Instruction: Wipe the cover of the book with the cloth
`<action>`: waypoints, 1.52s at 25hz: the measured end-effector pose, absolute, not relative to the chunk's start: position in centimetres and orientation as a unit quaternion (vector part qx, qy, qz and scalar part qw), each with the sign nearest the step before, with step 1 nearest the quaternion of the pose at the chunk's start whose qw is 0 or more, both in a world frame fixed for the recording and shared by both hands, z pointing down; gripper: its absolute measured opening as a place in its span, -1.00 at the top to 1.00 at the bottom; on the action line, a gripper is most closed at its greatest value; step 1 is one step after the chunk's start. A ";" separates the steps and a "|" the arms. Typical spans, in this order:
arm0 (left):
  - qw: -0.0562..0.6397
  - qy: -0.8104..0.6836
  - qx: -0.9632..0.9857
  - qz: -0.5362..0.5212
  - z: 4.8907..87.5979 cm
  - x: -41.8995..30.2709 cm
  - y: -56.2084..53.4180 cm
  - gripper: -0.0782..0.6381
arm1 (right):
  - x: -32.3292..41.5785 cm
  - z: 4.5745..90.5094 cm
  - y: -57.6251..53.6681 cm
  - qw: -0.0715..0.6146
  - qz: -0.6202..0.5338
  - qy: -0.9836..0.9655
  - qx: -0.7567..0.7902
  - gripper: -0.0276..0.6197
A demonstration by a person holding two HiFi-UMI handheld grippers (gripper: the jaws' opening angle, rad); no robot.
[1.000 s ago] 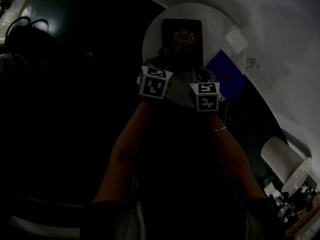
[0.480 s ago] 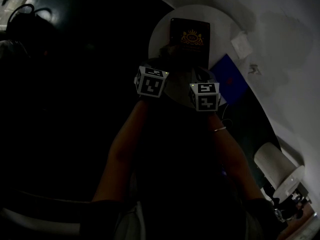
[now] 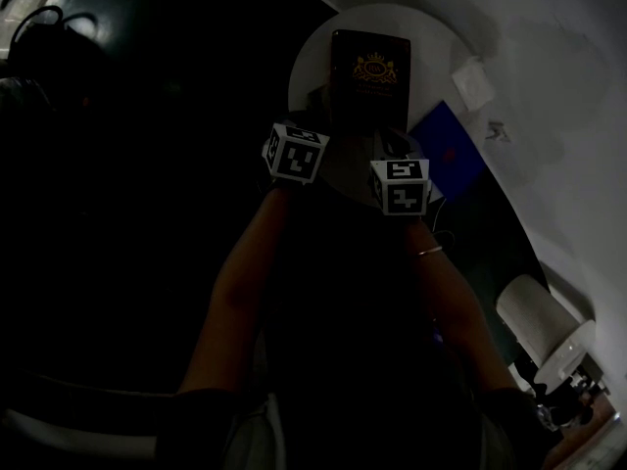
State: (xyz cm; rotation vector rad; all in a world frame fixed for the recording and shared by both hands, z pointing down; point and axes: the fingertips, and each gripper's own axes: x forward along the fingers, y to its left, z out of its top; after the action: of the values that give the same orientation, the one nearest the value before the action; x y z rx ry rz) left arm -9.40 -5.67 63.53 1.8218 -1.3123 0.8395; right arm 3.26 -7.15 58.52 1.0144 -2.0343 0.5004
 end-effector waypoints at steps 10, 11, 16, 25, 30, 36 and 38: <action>0.359 -0.546 0.679 0.333 62.9 -12.9 -3.9 0.72 | 3.4 57.7 -6.8 0.380 0.193 -0.808 0.407 0.82; 0.359 -0.551 0.676 0.333 62.7 -13.3 -3.6 0.72 | 3.4 57.6 -6.7 0.378 0.192 -0.809 0.407 0.82; 0.352 -0.572 0.666 0.324 61.5 -15.1 -2.4 0.72 | 3.3 56.8 -6.1 0.368 0.197 -0.812 0.408 0.82; 0.287 -0.610 0.679 0.291 56.1 -16.5 -1.7 0.72 | 3.5 54.3 -5.7 0.332 0.191 -0.821 0.423 0.82; 0.256 -0.619 0.692 0.269 53.0 -16.2 -1.9 0.72 | 4.0 52.8 -5.4 0.317 0.185 -0.824 0.432 0.82; 0.229 -0.628 0.701 0.248 50.2 -15.9 -2.1 0.72 | 4.1 50.7 -5.3 0.292 0.180 -0.829 0.442 0.82; 0.222 -0.629 0.704 0.241 49.3 -15.8 -2.3 0.72 | 4.2 50.1 -5.4 0.285 0.182 -0.829 0.445 0.82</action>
State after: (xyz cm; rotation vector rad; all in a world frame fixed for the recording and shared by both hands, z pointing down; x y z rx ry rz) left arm -15.76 -2.28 49.33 1.9459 -1.7388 0.6655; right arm 4.20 -5.39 50.13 1.1892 -2.2187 0.4881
